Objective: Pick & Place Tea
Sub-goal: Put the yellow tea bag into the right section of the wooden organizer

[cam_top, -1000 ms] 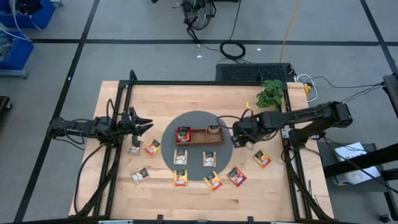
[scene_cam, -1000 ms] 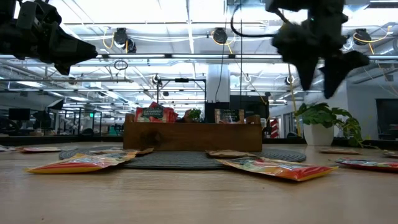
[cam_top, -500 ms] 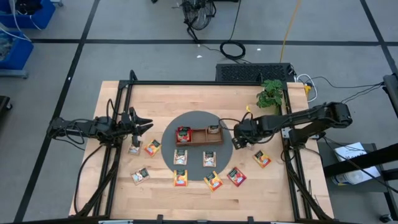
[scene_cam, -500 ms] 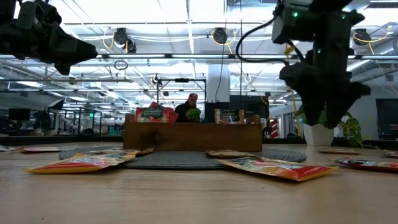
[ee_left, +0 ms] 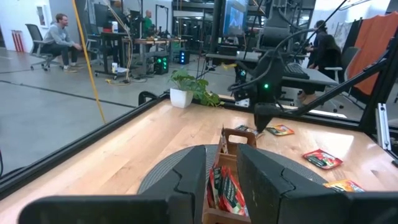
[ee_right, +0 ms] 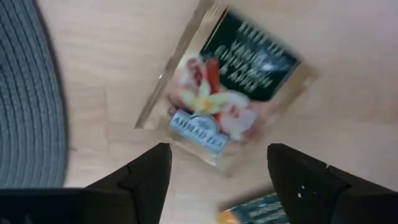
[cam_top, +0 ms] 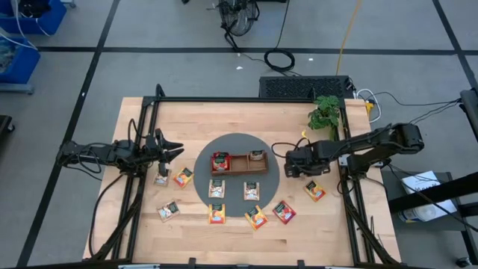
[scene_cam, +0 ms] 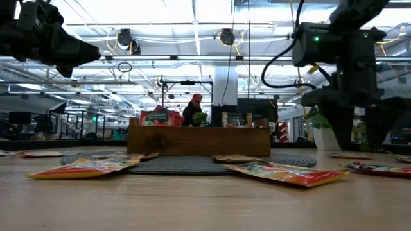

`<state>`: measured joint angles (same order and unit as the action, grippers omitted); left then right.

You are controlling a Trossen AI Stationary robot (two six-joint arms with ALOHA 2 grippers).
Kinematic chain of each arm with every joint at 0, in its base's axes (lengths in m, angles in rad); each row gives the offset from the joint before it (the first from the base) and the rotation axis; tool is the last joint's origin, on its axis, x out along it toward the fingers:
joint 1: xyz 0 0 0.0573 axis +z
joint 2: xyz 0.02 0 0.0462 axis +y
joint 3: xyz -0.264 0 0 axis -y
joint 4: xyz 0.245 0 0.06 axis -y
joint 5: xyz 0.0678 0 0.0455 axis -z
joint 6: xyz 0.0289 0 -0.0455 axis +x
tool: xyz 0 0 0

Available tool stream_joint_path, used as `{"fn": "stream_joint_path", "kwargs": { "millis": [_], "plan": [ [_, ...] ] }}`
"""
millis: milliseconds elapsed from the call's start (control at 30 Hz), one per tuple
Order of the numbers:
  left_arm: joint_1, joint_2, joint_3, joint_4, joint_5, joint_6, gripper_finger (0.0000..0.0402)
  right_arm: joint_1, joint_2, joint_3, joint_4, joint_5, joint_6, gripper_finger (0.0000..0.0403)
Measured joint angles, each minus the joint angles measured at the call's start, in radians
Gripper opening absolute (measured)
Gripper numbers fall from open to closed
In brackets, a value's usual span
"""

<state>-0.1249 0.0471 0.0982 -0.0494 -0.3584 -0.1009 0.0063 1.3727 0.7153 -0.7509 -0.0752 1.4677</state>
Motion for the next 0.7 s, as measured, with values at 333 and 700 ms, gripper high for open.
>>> {"fn": "stream_joint_path", "kwargs": {
  "millis": [333,700],
  "plan": [
    [0.000,0.000,0.000,0.000,0.000,0.000,0.0093,-0.008,-0.003,-0.109,0.188,-0.058,0.089,0.0291],
    [0.000,0.000,0.000,0.000,0.000,0.000,0.0093,-0.007,-0.007,-0.120,0.198,-0.015,0.120,0.0297]
  ]
}}
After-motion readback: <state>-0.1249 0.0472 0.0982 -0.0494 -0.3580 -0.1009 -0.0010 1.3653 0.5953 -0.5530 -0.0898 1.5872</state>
